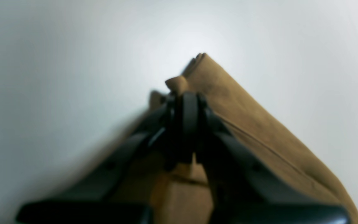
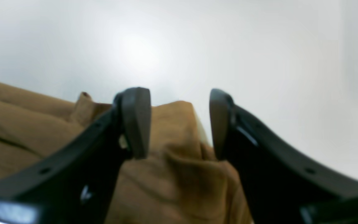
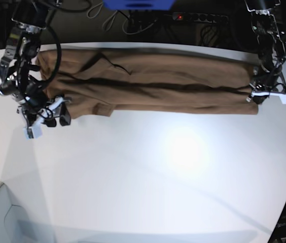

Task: Layout the t-shirt on the table in an organized manner, then fold the t-shirt properly
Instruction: 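Regrasp the folded edge with the left gripper and straighten the fold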

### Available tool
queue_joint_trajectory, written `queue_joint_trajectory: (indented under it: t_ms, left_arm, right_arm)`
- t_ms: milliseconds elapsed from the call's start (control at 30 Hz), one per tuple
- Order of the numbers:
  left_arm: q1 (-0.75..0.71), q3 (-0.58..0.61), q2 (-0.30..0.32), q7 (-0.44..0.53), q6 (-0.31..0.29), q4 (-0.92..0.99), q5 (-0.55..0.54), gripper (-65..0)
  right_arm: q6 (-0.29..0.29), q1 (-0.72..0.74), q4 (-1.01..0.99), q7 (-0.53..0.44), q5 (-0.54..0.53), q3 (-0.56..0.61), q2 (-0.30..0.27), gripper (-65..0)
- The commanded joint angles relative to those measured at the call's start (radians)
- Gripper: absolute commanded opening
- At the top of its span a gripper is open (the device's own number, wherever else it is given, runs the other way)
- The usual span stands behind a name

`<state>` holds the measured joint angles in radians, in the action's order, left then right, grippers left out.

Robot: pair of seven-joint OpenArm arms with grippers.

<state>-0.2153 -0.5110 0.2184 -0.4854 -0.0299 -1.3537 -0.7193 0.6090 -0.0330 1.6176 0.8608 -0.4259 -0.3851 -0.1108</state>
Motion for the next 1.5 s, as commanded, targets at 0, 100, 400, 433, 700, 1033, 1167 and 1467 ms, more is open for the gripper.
queue_joint_trajectory:
  t_ms: [0,100,400,433,700,1033,1167,1467]
  left_arm:
    - [-0.009,-0.002,0.005,-0.043,0.023,0.001,0.022,-64.8]
    - [-0.009,-0.002,0.005,-0.043,0.023,0.001,0.022,-64.8]
    - [-0.011,-0.002,0.005,-0.043,0.023,0.001,0.022,-64.8]
    - [-0.011,-0.002,0.005,-0.043,0.023,0.001,0.022,-64.8]
    - [-0.013,-0.002,0.005,-0.043,0.023,0.001,0.022,-64.8]
    - [-0.013,-0.002,0.003,-0.043,0.023,0.001,0.022,-64.8]
    - [-0.02,-0.004,0.003,-0.043,0.023,0.001,0.02,-64.8]
    - [-0.02,-0.004,0.003,-0.043,0.023,0.001,0.02,-64.8]
  right_arm:
    - [0.004,0.015,0.0,-0.021,-0.014,0.001,-0.011,-33.9]
    - [0.004,0.015,-0.041,-0.024,-0.014,0.041,-0.034,-33.9]
    - [0.004,0.005,-0.144,-0.096,-0.014,0.085,-0.037,-34.4]
    - [0.004,0.005,-0.152,-0.096,-0.014,0.085,-0.037,-34.4]
    - [0.004,0.005,-0.152,-0.096,-0.014,0.085,-0.051,-48.5]
    - [0.001,-0.02,-0.095,-0.097,-0.014,0.077,-0.051,-65.0]
    - [0.001,-0.08,0.069,-0.11,-0.015,0.077,-0.045,-65.0]
    - [0.001,-0.292,0.303,-0.108,-0.017,0.008,0.038,-65.0]
